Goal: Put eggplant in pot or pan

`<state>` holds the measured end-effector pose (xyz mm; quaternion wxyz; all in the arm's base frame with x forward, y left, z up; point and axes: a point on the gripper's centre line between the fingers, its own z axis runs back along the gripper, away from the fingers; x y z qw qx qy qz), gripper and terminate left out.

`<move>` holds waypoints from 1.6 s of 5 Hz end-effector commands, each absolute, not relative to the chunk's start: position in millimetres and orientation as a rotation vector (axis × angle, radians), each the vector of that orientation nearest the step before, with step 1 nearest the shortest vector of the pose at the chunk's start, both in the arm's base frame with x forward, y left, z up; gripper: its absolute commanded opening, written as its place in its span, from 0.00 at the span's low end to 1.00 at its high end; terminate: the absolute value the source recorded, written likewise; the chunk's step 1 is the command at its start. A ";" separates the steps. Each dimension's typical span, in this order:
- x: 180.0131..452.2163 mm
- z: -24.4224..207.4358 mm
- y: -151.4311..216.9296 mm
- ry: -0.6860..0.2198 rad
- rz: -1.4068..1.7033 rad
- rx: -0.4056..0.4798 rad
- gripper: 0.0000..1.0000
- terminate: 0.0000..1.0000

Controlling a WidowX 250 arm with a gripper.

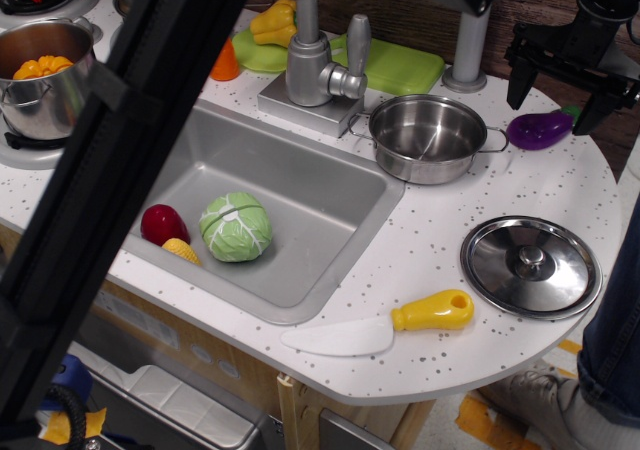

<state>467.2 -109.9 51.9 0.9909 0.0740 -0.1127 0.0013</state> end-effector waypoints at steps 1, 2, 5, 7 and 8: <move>467.2 51.9 -109.9 -0.226 0.003 0.148 1.00 0.00; 478.2 64.7 -110.4 -0.261 -0.120 0.208 1.00 0.00; 489.2 72.0 -105.5 -0.335 -0.380 0.246 1.00 0.00; 501.2 64.0 -102.9 -0.390 -0.472 0.243 1.00 0.00; 507.2 61.9 -100.5 -0.407 -0.490 0.224 1.00 0.00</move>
